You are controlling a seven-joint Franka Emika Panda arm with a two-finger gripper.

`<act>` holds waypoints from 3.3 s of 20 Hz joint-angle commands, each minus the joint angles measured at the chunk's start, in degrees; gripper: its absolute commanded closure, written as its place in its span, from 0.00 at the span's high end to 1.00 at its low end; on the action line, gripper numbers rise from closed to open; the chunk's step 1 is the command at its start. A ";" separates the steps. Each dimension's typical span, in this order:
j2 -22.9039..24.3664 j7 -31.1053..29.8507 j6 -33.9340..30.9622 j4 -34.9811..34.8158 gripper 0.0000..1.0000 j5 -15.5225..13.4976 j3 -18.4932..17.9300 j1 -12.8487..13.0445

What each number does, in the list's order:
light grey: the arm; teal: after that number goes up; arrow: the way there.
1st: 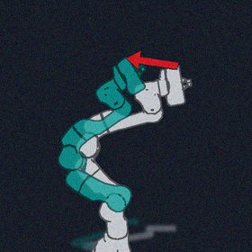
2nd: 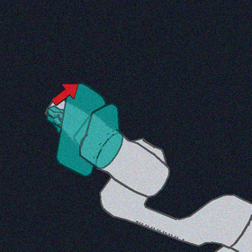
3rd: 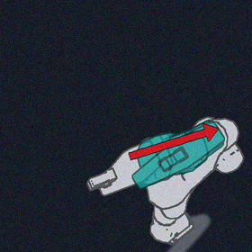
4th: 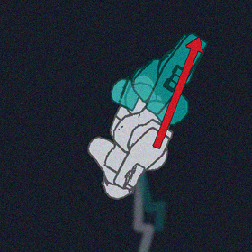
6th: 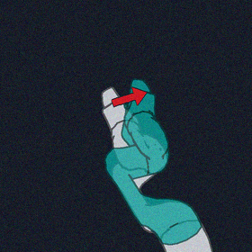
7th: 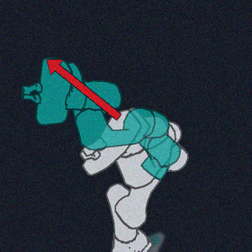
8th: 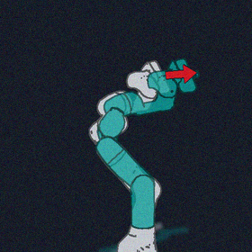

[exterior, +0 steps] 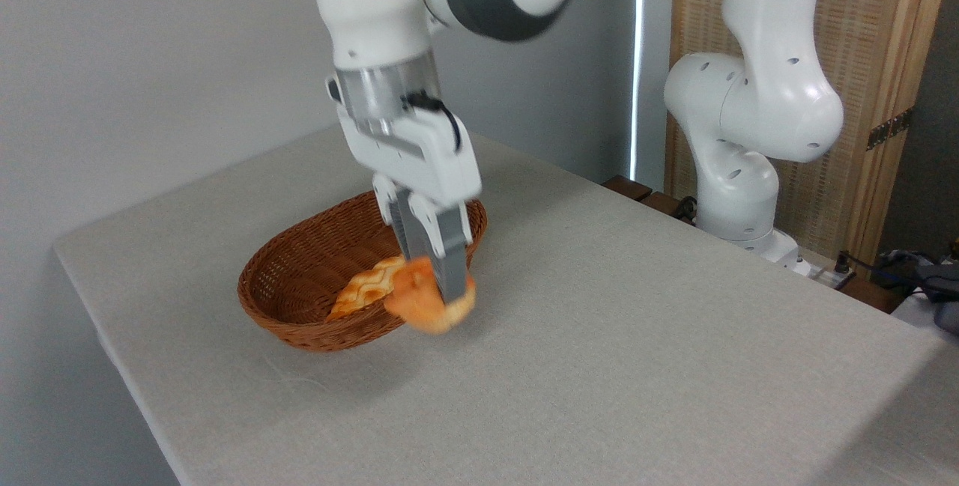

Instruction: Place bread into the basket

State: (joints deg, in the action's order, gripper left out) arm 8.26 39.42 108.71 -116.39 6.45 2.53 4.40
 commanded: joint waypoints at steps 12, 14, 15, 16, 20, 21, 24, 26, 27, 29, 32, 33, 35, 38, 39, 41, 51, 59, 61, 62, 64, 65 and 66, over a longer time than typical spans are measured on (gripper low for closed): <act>2.29 -24.48 -7.81 -0.42 0.76 -6.09 23.74 -0.01; 1.76 -25.71 -7.55 -0.68 0.85 -6.18 24.10 -0.01; 1.41 -25.97 -7.11 -0.77 0.87 -6.18 24.19 -0.01; 1.14 -26.06 -7.02 -0.86 0.94 -6.18 24.19 -0.01; 1.05 -25.98 -6.93 -1.47 1.00 -6.18 24.19 -0.01; 0.79 -25.89 -6.76 -1.56 1.00 -6.18 24.19 -0.10; 0.53 -25.89 -4.74 -3.05 1.00 -6.18 24.11 -0.10; 0.53 -25.98 -4.65 -3.14 1.00 -6.18 24.19 -0.10; 0.53 -25.98 -4.65 -3.06 1.00 -6.18 24.11 -0.10; 0.61 -25.98 -4.65 -2.97 1.00 -6.18 24.02 -0.10; 0.97 -25.89 -4.73 -1.13 1.00 -6.18 22.88 -1.15; 0.97 -25.63 -4.82 -0.08 1.00 -6.18 20.87 -1.41; 0.88 -25.36 -5.08 2.12 1.00 -6.18 17.35 -1.42; -0.43 -23.35 -5.70 6.42 1.00 -5.92 13.83 -2.29; -0.96 -20.90 -5.87 8.00 1.00 -5.92 12.52 -3.25; -1.05 -11.79 -8.06 10.82 1.00 -5.57 9.88 -3.79; -8.35 0.12 -18.87 28.14 1.00 -6.36 -2.44 -3.70; -9.14 -0.05 -20.29 27.01 1.00 -7.59 0.90 -3.17; -8.53 -0.05 -20.03 25.43 1.00 -7.59 0.90 -2.56; -8.35 0.13 -19.85 24.90 1.00 -7.59 0.99 -2.56; -8.35 0.56 -19.76 24.20 1.00 -7.59 0.99 -2.56; -8.18 0.65 -19.59 23.93 1.00 -7.59 0.99 -2.47; -8.17 0.74 -19.50 23.84 1.00 -7.59 0.99 -2.47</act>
State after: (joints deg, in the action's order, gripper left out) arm -0.92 38.96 89.79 -91.39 -0.02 3.83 1.85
